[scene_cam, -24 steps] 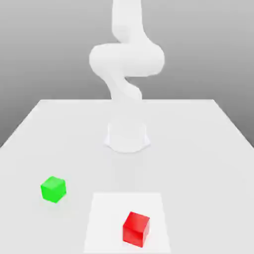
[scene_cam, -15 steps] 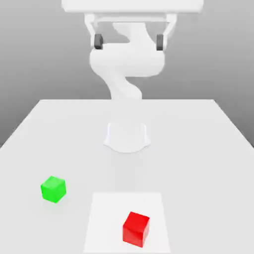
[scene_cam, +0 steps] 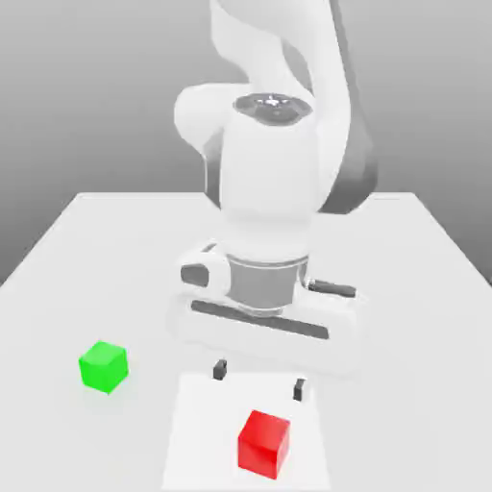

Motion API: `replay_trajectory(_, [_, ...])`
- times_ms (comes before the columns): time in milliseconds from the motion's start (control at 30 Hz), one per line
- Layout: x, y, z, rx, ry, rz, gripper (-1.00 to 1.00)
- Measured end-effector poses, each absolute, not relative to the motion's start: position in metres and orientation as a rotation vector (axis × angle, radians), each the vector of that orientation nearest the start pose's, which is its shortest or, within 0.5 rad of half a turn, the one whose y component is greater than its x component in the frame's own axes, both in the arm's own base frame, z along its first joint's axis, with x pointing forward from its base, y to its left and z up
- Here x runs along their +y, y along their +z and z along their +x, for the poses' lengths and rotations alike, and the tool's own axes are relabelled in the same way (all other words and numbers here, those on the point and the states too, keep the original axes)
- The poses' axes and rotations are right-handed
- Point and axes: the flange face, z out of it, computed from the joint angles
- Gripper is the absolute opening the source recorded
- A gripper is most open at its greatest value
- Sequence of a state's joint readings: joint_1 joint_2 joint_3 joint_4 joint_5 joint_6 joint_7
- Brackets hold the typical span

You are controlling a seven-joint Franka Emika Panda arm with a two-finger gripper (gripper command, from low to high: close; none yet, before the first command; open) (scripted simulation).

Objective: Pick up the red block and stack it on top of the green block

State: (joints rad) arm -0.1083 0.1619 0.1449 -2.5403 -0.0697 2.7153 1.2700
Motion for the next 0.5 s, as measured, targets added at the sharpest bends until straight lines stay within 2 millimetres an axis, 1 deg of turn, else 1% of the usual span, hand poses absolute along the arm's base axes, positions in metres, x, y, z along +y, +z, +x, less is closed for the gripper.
replay_trajectory(133, [0.022, 0.163, 0.457, 1.748, -0.002, -2.609, 0.00])
replay_trajectory(167, [0.022, 0.152, 0.456, 1.747, -0.001, -2.610, -1.00])
replay_trajectory(333, [0.022, 0.152, 0.457, 1.747, -0.003, -2.609, -1.00])
replay_trajectory(367, [0.022, 0.146, 0.456, 1.746, -0.002, -2.610, -1.00])
replay_trajectory(400, [0.022, 0.149, 0.456, 1.747, -0.002, -2.609, -1.00])
replay_trajectory(433, [0.022, 0.157, 0.457, 1.748, -0.002, -2.608, -1.00])
replay_trajectory(500, [0.022, 0.179, 0.457, 1.748, -0.002, -2.608, -1.00])
